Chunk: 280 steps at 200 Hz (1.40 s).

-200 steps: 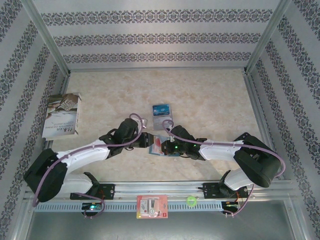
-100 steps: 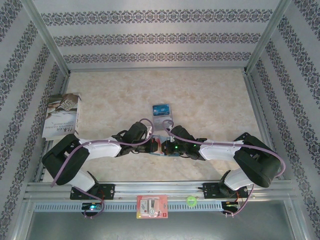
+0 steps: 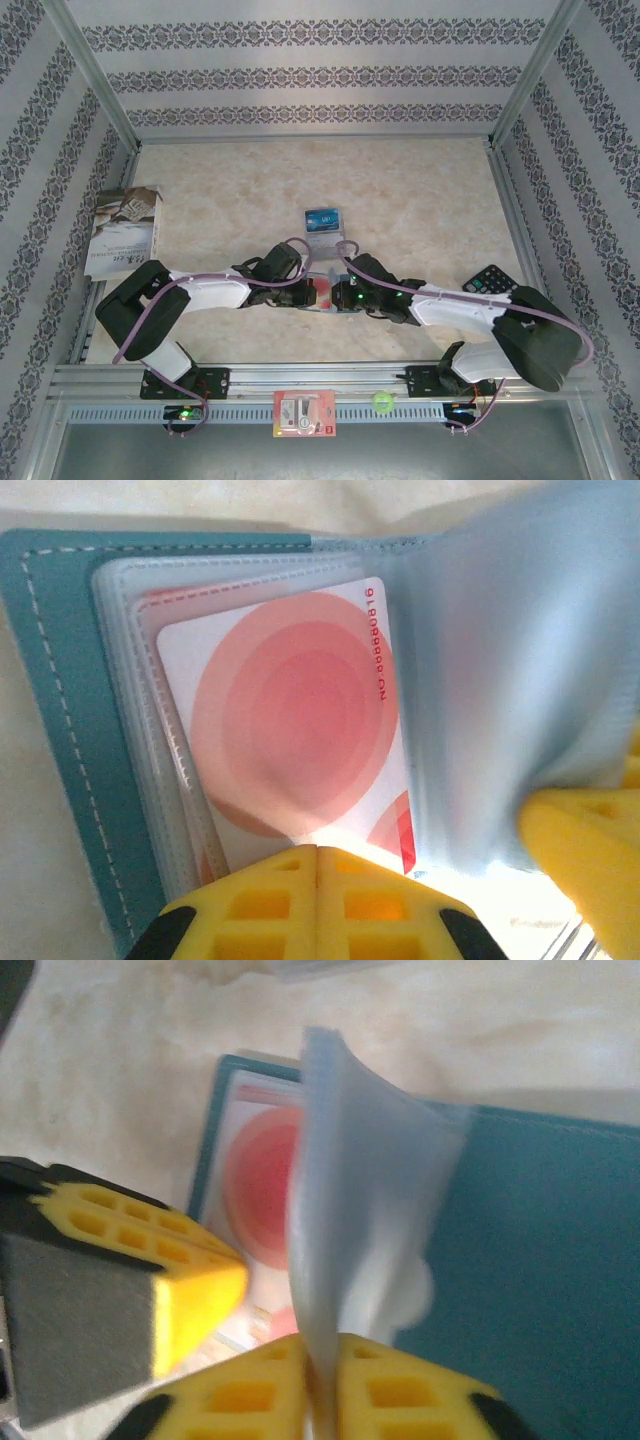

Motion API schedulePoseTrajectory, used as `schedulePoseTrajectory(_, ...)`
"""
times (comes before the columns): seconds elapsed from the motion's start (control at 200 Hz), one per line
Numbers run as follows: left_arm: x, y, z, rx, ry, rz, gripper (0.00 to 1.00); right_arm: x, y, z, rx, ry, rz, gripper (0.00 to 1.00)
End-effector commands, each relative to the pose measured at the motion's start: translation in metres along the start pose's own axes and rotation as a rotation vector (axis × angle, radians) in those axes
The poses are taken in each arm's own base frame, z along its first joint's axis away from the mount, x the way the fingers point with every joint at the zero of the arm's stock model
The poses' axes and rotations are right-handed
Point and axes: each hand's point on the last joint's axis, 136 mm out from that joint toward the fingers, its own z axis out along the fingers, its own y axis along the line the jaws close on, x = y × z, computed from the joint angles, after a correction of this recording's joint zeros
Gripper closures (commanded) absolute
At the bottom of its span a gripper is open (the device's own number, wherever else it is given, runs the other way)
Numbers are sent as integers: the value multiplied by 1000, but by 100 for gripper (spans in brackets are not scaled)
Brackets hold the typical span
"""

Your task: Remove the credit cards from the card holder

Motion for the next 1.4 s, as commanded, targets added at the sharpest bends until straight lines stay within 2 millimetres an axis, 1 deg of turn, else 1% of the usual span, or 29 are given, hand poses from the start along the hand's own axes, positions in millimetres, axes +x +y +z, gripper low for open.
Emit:
schedulePoseTrajectory(0.0,24,19,5,-70,87,-36,100,17,-53,-17,229,-3,61,77)
schedulePoseTrajectory(0.08,22,15,5,-59,84,-25,100,20,-70,-30,307,-9,70,72)
schedulePoseTrajectory(0.12,21,14,4,-59,81,-20,100,20,-75,-35,328,-10,74,67)
schedulePoseTrajectory(0.16,19,12,2,-55,75,-14,100,19,-75,-40,331,-16,72,59)
schedulePoseTrajectory(0.19,18,10,2,-51,72,-13,100,17,-73,-43,325,-22,64,57)
schedulePoseTrajectory(0.26,16,6,-1,-38,67,-10,100,9,-65,-51,292,-50,38,55)
schedulePoseTrajectory(0.275,15,5,-1,-37,65,-10,100,7,-62,-52,280,-55,32,55)
schedulePoseTrajectory(0.325,13,0,-3,-26,59,-4,94,-1,-51,-59,232,-72,11,55)
schedulePoseTrajectory(0.405,8,-8,-8,-8,40,3,92,-12,-31,-67,148,-97,-25,56)
schedulePoseTrajectory(0.49,8,-10,-8,-10,36,6,91,-25,4,-72,-9,-121,-62,64)
schedulePoseTrajectory(0.52,8,-9,-7,-9,37,4,91,-29,16,-70,-61,-115,-67,66)
schedulePoseTrajectory(0.565,9,-9,-5,-6,39,-2,92,-33,27,-65,-101,-96,-64,71)
schedulePoseTrajectory(0.625,10,-9,-3,0,43,-7,93,-34,41,-53,-145,-50,-71,74)
schedulePoseTrajectory(0.675,10,-8,-3,-1,44,-8,93,-31,47,-40,-160,-3,-71,76)
schedulePoseTrajectory(0.714,9,-9,-4,0,41,-5,93,-27,46,-29,-148,29,-63,78)
schedulePoseTrajectory(0.754,8,-9,-5,-2,37,-3,93,-21,41,-19,-125,59,-51,80)
schedulePoseTrajectory(0.839,8,-8,-7,-15,32,-3,93,-6,19,-5,-55,101,-5,85)
schedulePoseTrajectory(0.944,9,-1,-10,-41,18,-16,92,12,-16,-2,56,109,45,89)
schedulePoseTrajectory(1.049,9,10,-13,-87,6,-36,91,23,-53,-3,200,106,65,91)
schedulePoseTrajectory(1.099,7,14,-15,-92,-5,-48,87,27,-61,-2,233,112,65,91)
schedulePoseTrajectory(1.159,3,13,-21,-78,-32,-44,81,27,-60,0,223,111,59,91)
schedulePoseTrajectory(1.229,-7,-1,-32,-31,-76,-6,70,24,-52,0,203,97,37,90)
schedulePoseTrajectory(1.264,-11,-9,-37,-10,-94,11,67,20,-46,-1,189,85,20,89)
schedulePoseTrajectory(1.329,-17,-22,-44,32,-118,46,63,13,-37,-5,164,65,-6,87)
schedulePoseTrajectory(1.394,-20,-26,-47,40,-125,65,62,6,-26,-11,136,49,-30,85)
